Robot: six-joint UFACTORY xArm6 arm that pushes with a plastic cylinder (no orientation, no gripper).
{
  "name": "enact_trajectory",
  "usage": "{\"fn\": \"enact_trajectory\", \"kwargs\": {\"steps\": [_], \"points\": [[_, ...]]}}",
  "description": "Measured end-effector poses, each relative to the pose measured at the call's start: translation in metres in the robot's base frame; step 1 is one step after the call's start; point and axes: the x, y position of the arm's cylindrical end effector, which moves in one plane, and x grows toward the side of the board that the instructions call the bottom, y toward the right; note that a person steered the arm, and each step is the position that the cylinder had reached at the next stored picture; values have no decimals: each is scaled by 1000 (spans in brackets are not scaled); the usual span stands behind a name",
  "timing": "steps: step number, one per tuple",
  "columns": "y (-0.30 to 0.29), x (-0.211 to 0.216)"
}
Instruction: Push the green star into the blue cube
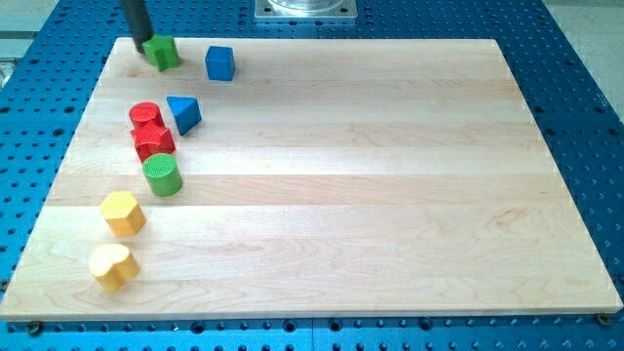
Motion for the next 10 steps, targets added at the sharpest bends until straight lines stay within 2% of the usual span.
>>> {"fn": "enact_trajectory", "kwargs": {"steps": [1, 2, 3, 4, 5, 6, 9, 10], "points": [[28, 0], [5, 8], [-59, 17], [-41, 69], [-9, 49], [25, 8], [102, 13], [24, -6]]}}
